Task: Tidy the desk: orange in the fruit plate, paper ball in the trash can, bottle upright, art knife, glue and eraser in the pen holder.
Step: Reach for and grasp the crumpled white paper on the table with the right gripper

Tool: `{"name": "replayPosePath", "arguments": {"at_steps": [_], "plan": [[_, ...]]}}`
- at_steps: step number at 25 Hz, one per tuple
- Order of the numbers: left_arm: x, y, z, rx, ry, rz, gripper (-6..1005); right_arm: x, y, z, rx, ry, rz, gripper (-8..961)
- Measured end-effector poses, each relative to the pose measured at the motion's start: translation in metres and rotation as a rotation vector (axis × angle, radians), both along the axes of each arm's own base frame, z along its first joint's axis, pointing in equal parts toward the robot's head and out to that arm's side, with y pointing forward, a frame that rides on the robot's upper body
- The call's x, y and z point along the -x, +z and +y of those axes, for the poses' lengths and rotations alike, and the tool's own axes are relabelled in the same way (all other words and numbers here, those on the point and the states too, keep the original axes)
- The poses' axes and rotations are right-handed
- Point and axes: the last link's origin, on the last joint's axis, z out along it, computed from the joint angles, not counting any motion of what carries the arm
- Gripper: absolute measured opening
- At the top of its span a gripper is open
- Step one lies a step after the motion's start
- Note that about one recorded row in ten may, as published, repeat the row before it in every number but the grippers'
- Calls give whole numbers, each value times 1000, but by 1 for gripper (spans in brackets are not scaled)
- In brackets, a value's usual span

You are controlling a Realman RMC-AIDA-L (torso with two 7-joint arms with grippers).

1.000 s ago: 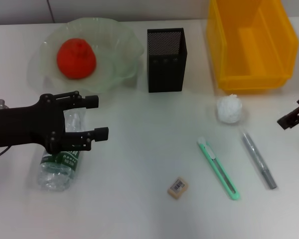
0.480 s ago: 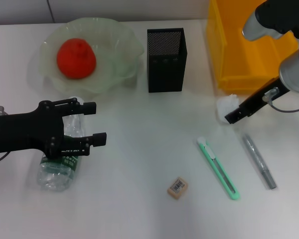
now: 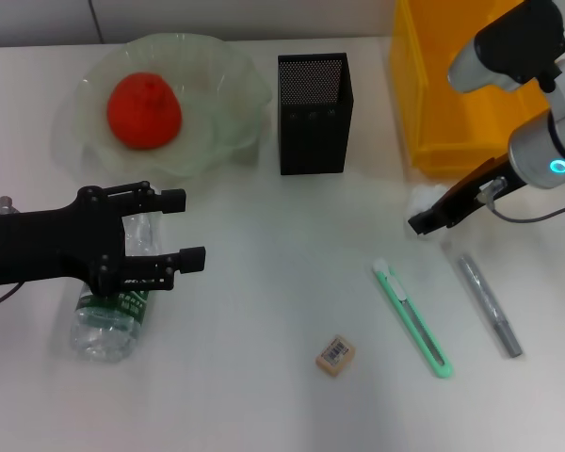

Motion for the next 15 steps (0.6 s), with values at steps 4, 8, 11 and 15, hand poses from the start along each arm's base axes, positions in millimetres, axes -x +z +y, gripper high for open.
{"name": "replayPosePath", "arguments": {"at_steps": [4,8,11,15], "plan": [[0,0,0,-1,-1,1,780,12,18,-11,-9,33,47,584],[0,0,0,-1,0,1,776,32,66,-24,-116,100,144,506],[0,0,-1,12,-1,0,773,36,105,-27,-263,151,187,487],[-1,0,-3,22,-5,-1,769,27,142,-23,-478,211,302,504]]}}
